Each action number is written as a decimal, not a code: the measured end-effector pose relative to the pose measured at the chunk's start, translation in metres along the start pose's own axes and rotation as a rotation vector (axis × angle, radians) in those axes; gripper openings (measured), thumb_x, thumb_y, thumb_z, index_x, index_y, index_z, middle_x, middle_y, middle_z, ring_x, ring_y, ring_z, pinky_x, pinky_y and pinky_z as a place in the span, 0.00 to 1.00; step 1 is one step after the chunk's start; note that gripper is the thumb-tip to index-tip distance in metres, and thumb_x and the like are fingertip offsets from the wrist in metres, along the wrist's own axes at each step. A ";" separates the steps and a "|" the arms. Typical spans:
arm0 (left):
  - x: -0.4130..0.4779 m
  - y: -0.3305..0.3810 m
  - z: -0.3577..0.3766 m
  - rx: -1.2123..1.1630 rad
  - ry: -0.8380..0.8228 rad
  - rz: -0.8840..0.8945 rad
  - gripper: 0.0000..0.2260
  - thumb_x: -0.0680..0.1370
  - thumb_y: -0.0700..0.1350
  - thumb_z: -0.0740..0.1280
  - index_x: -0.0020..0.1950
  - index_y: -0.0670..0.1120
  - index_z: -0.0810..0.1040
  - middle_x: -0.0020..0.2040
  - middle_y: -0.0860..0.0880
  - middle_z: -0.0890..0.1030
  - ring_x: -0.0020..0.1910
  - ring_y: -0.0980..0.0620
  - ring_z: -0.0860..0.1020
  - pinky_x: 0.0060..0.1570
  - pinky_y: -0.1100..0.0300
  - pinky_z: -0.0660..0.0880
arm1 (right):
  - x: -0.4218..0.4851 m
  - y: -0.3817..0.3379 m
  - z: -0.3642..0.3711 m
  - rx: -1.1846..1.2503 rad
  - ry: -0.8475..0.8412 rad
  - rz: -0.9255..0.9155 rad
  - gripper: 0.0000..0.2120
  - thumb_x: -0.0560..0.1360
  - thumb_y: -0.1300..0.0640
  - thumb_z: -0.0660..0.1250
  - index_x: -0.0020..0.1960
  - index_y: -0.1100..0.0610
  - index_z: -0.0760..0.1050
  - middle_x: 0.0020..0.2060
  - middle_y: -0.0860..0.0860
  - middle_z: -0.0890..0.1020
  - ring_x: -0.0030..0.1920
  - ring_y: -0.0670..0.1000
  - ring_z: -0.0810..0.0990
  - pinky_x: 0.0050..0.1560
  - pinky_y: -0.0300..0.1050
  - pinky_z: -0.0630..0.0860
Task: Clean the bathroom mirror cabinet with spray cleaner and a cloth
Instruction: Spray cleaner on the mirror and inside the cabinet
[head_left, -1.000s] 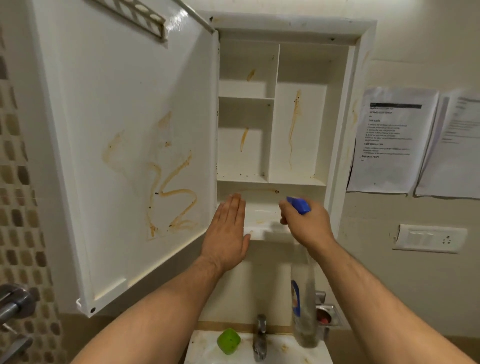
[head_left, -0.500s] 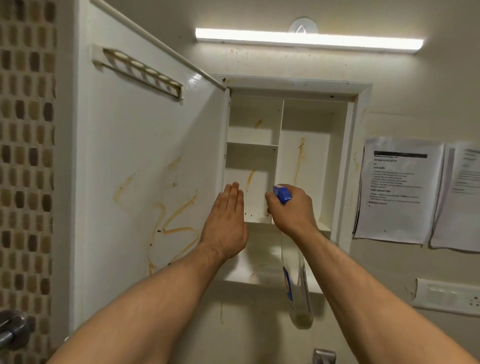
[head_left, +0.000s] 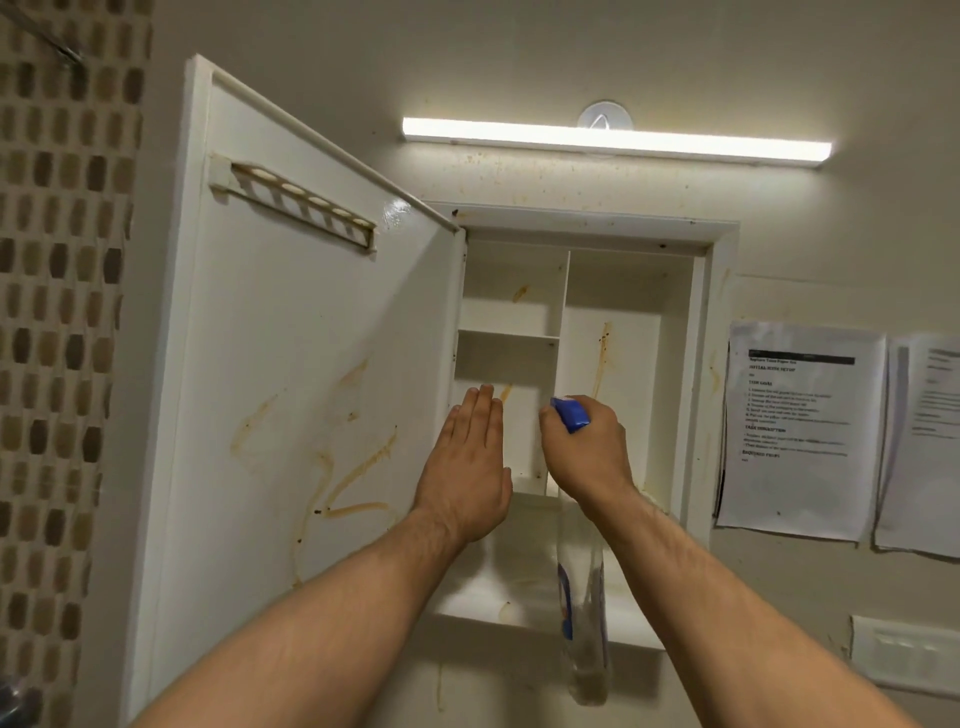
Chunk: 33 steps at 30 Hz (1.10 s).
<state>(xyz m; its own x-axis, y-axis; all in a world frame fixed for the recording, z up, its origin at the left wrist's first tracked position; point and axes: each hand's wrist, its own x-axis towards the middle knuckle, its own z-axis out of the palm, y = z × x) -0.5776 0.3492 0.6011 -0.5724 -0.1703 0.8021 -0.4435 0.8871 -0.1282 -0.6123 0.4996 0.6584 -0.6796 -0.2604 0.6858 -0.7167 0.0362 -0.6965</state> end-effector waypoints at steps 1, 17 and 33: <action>0.004 -0.001 -0.002 0.003 0.019 -0.003 0.38 0.83 0.56 0.54 0.81 0.39 0.37 0.83 0.39 0.38 0.83 0.41 0.40 0.80 0.48 0.38 | 0.004 -0.005 -0.001 0.032 0.007 0.001 0.06 0.83 0.54 0.65 0.56 0.56 0.77 0.46 0.56 0.82 0.44 0.54 0.82 0.46 0.45 0.81; 0.081 -0.030 -0.067 0.090 0.080 0.024 0.35 0.84 0.56 0.51 0.83 0.39 0.41 0.83 0.39 0.39 0.83 0.41 0.38 0.80 0.48 0.38 | 0.089 -0.090 -0.026 -0.210 0.098 -0.215 0.09 0.78 0.59 0.65 0.40 0.58 0.73 0.34 0.54 0.75 0.33 0.50 0.73 0.35 0.45 0.75; 0.112 -0.039 -0.106 0.019 0.216 0.020 0.34 0.83 0.48 0.54 0.83 0.40 0.39 0.84 0.41 0.40 0.83 0.43 0.39 0.75 0.51 0.32 | 0.111 -0.141 -0.029 -0.147 0.050 -0.365 0.08 0.81 0.53 0.67 0.45 0.54 0.74 0.33 0.51 0.75 0.31 0.46 0.74 0.34 0.39 0.71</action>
<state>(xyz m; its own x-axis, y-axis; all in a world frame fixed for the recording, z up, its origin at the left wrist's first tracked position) -0.5514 0.3414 0.7573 -0.4214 -0.0550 0.9052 -0.4471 0.8810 -0.1547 -0.5913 0.4935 0.8386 -0.3799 -0.2343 0.8948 -0.9250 0.0882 -0.3696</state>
